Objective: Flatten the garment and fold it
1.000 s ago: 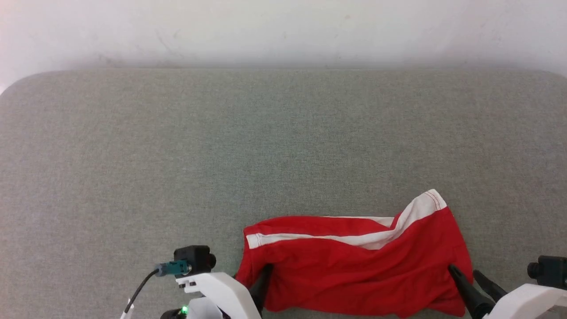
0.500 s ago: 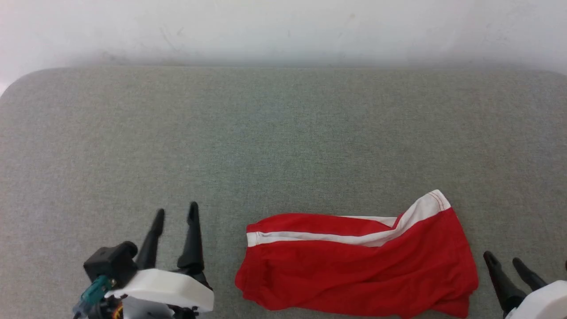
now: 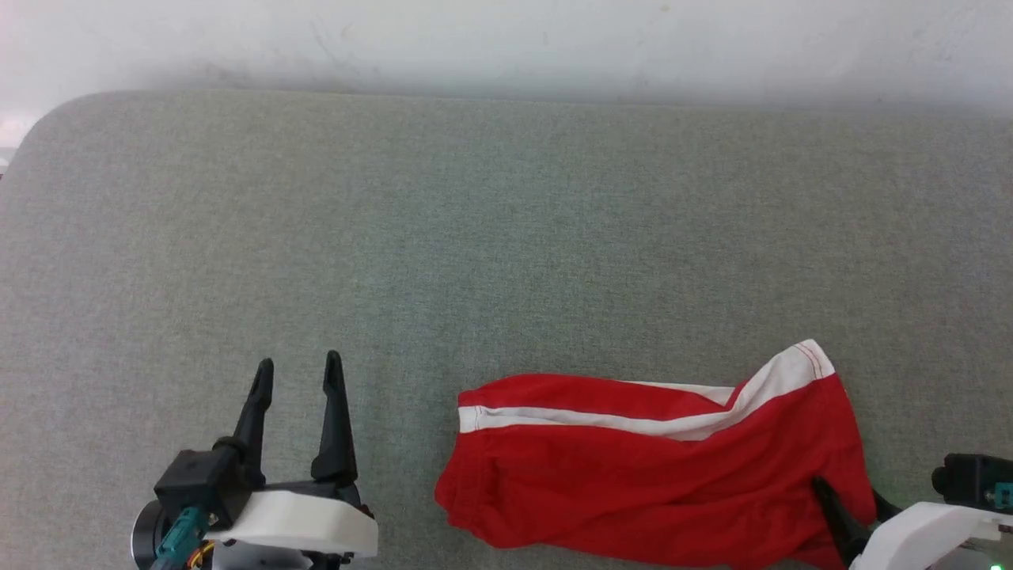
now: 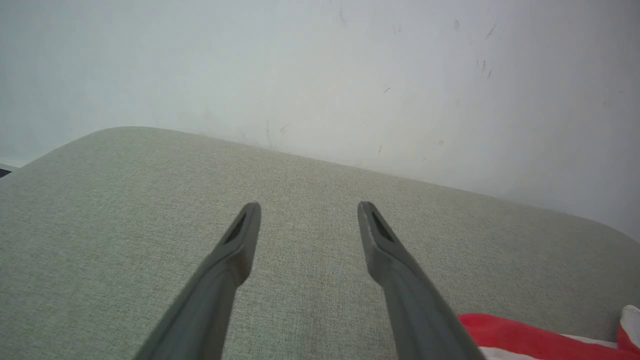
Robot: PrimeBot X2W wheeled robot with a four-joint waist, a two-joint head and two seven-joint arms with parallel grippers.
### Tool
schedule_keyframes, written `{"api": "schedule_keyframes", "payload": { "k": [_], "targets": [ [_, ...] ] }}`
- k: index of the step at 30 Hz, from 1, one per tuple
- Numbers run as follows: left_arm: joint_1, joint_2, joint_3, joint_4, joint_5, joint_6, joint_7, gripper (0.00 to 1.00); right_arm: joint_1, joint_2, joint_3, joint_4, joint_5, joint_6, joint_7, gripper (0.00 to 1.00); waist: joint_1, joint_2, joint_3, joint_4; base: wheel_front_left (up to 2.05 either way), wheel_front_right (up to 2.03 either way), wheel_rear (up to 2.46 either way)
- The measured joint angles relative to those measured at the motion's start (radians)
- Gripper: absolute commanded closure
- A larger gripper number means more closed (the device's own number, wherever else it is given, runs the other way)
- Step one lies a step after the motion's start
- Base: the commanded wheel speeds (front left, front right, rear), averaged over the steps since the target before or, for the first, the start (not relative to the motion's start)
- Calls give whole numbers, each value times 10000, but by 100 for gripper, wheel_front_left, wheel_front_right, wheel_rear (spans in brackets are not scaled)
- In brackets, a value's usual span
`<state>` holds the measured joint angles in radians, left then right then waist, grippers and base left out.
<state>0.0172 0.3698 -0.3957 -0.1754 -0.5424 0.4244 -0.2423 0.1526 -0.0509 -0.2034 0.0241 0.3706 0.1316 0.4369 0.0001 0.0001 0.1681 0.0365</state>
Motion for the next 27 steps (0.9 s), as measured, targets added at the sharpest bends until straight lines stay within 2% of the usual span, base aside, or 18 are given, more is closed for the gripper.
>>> {"api": "schedule_keyframes", "payload": {
  "k": [3,4,5,7,17,27],
  "targets": [
    [1,-4,10,-6,-36,-2,-2,0,-199,-36,75,468,408,0,-61,0,-1,0,-1,62,0,0,0],
    [1,-8,23,-12,-65,-2,-2,0,-273,-56,90,621,662,-2,-61,11,-1,-1,-15,75,0,0,0],
    [1,-8,27,-10,-86,-2,-2,0,-336,-79,94,784,913,0,-69,55,-1,0,-35,85,0,0,0],
    [3,-4,25,-10,-127,-4,0,0,-459,-128,115,1057,1037,-2,-90,100,-1,0,-83,99,0,0,0],
    [51,4,71,-17,-387,-23,35,0,-932,23,-194,1979,1116,21,-792,100,-1,0,-375,-4,0,0,0],
    [253,-2,36,31,-548,-98,46,0,-1128,35,-2470,1714,270,12,-811,100,-1,0,-557,-252,0,0,0]
  ]
}}
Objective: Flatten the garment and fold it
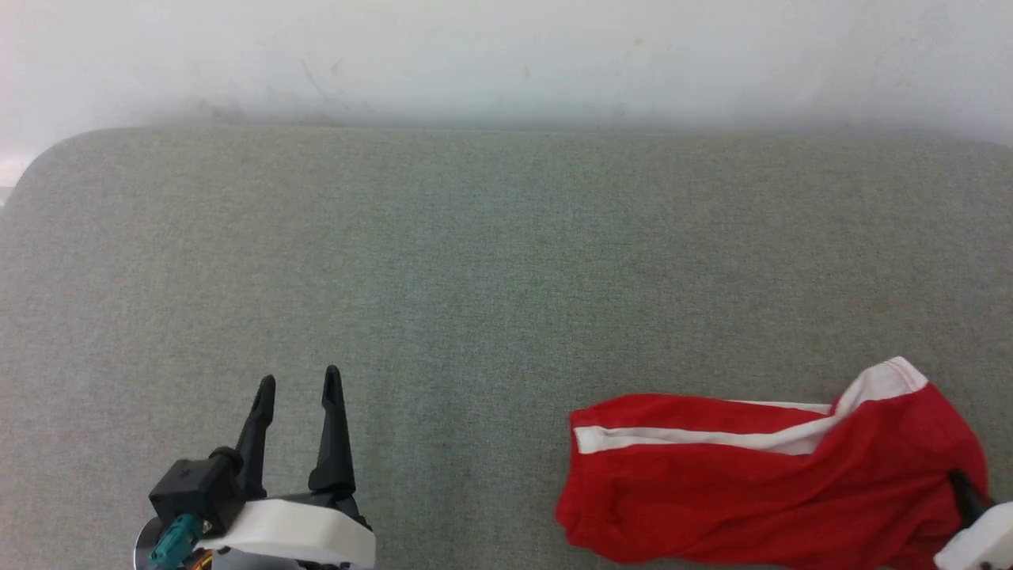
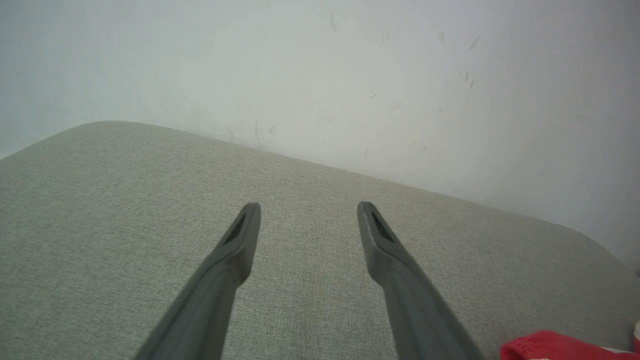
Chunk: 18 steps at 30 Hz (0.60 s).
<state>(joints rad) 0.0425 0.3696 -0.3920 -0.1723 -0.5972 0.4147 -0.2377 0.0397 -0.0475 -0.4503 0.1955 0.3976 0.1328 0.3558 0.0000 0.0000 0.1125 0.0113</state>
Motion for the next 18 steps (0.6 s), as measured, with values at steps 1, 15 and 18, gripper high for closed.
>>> {"api": "schedule_keyframes", "payload": {
  "k": [1,15,18],
  "targets": [
    [1,2,0,0,0,0,2,0,1,-8,-196,-107,-81,-2,59,100,0,0,8,-16,0,0,0],
    [-22,-222,-29,199,-102,-92,-6,0,486,-38,2763,-2499,738,-12,888,100,1,0,196,-87,0,0,0],
    [-46,-257,-15,267,-107,-98,-17,0,791,-31,3866,-3101,940,-13,1064,100,1,0,208,0,0,0,0]
  ]
}}
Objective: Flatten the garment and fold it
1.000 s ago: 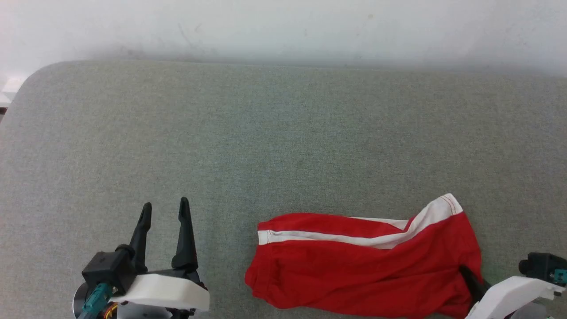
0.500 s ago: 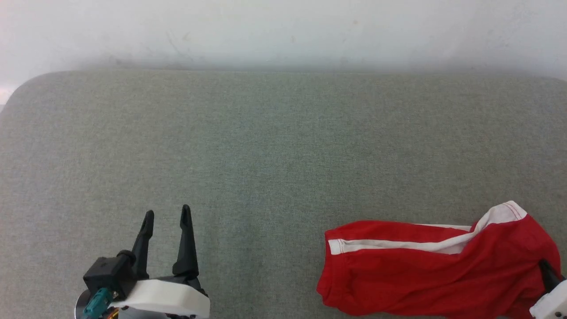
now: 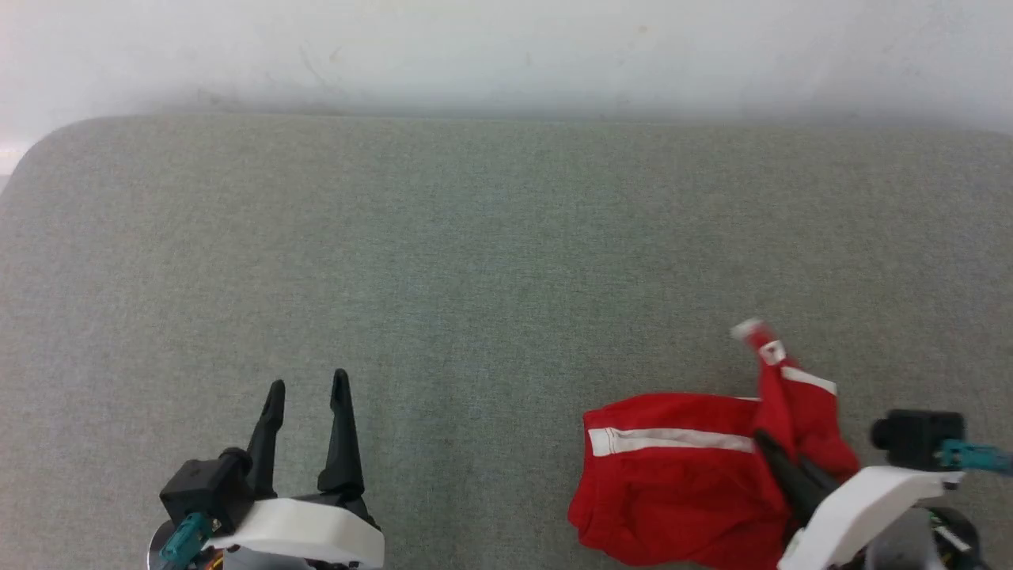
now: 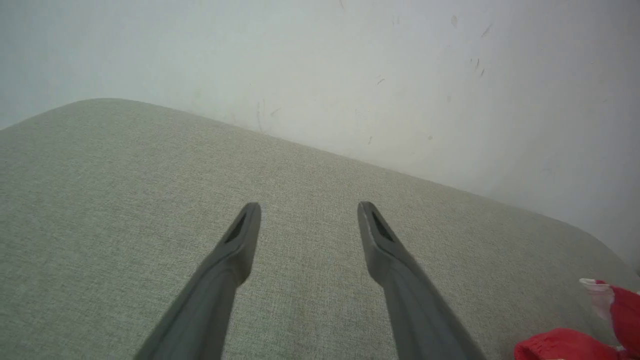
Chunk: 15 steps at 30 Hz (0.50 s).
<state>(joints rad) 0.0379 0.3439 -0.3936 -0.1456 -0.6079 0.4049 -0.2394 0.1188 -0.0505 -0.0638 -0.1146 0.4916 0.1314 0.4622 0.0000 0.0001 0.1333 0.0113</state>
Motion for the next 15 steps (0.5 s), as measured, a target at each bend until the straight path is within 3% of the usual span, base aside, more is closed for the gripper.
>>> {"api": "schedule_keyframes", "payload": {
  "k": [6,15],
  "targets": [
    [-5,-98,6,82,-56,-92,-36,0,147,2,1411,-623,222,0,123,100,0,0,63,246,0,0,0],
    [-144,-267,-17,286,-82,-249,-77,0,41,-4,2596,84,370,0,82,100,0,0,229,720,0,0,0]
  ]
}}
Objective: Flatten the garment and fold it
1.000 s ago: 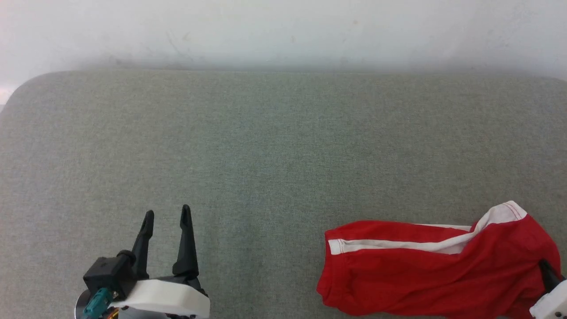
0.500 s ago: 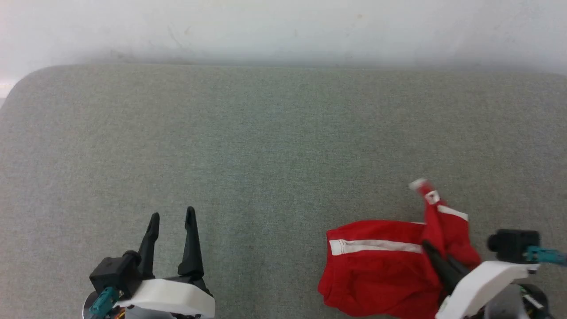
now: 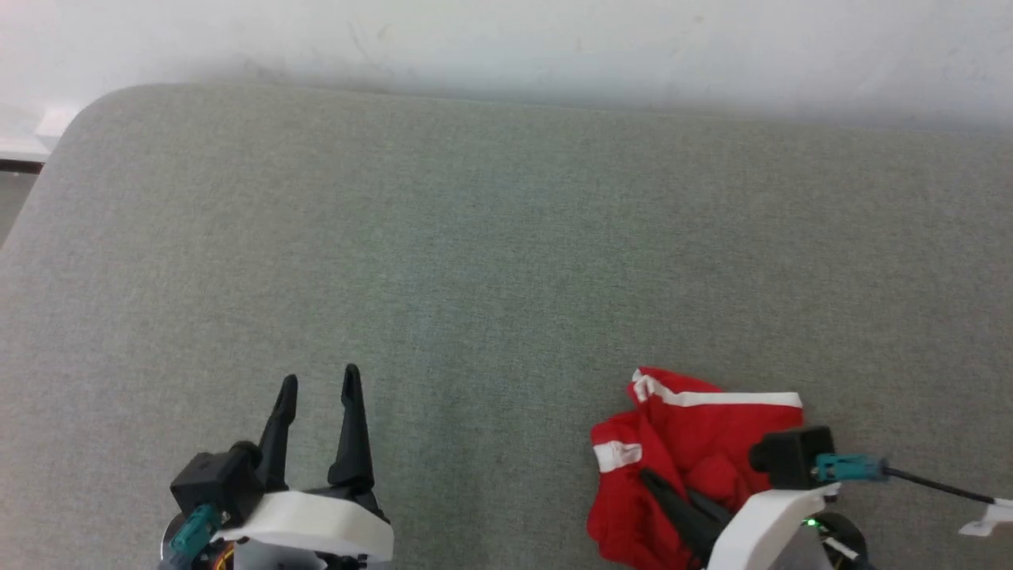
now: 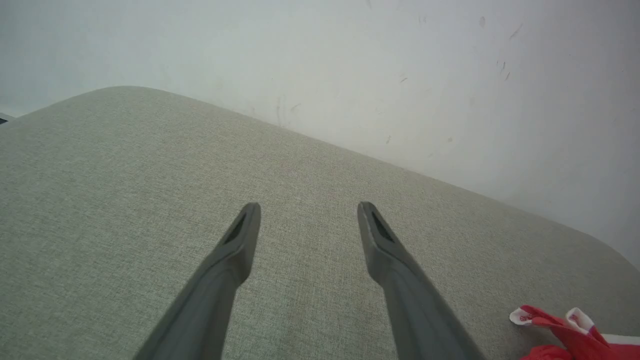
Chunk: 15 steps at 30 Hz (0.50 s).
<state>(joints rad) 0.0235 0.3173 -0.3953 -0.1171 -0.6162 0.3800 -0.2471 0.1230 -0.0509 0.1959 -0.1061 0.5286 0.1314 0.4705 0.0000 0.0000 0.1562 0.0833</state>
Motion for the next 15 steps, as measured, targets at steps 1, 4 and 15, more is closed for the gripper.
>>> {"api": "schedule_keyframes", "payload": {
  "k": [1,4,15],
  "targets": [
    [-59,-10,-2,27,0,-6,0,0,-19,4,121,96,10,0,-54,100,0,0,21,45,0,0,0],
    [-97,-40,0,71,0,-10,-12,0,-203,8,445,447,144,0,-203,100,0,0,77,146,0,0,0],
    [-149,-240,-63,311,0,-109,-15,0,-957,23,700,2130,-780,2,-313,0,0,0,79,176,0,0,0]
  ]
}}
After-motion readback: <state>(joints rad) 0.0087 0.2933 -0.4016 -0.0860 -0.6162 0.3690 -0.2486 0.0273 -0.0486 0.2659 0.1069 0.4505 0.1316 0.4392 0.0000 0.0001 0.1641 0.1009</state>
